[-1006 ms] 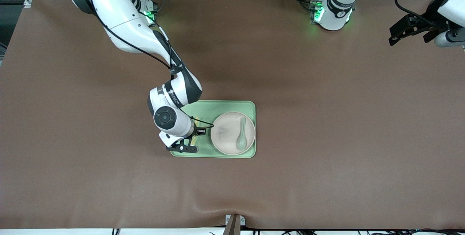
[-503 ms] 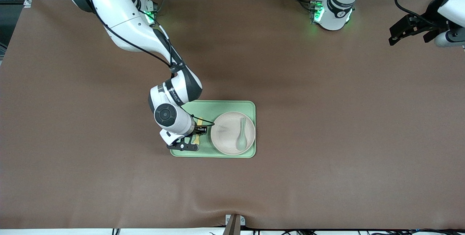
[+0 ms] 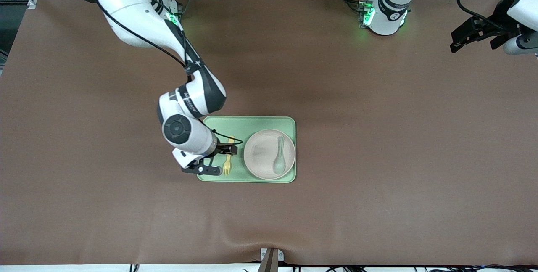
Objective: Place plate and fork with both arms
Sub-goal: 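Open the right gripper and withdraw it from the tray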
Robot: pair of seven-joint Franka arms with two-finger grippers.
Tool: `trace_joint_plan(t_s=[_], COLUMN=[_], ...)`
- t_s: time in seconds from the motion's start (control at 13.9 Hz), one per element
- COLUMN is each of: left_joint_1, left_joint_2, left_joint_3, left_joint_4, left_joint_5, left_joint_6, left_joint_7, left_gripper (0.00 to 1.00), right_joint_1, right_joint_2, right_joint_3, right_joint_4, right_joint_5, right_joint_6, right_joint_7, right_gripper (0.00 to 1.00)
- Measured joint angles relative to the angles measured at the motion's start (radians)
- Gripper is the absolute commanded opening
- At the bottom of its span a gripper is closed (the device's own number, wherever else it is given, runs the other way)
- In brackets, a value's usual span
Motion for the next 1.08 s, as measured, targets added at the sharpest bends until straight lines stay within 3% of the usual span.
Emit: trace_joint_plan(t_s=[0.29,0.72,1.08], left_joint_1=[-0.003,0.000,0.002], left_joint_2=[-0.002,-0.002,0.009], left_joint_3=[-0.029,-0.037,-0.033], left_joint_4=[0.019,0.018,0.014], left_joint_5=[0.000,0.000,0.000], left_joint_6=[0.000,0.000,0.000], left_joint_7=[0.000,0.000,0.000], left_gripper=[1.00,1.00,1.00], right_joint_1=[-0.118,-0.252,-0.385], right_joint_2=[-0.110,-0.243,-0.381], right_joint_3=[-0.003,-0.004,-0.005], right_joint_4=[0.043,0.072,0.074], right_joint_5=[-0.002,-0.014,-0.077], right_joint_6=[-0.145,-0.333,-0.498], right_joint_7=[-0.018,-0.201,-0.332], right_gripper=[1.00,1.00,1.00])
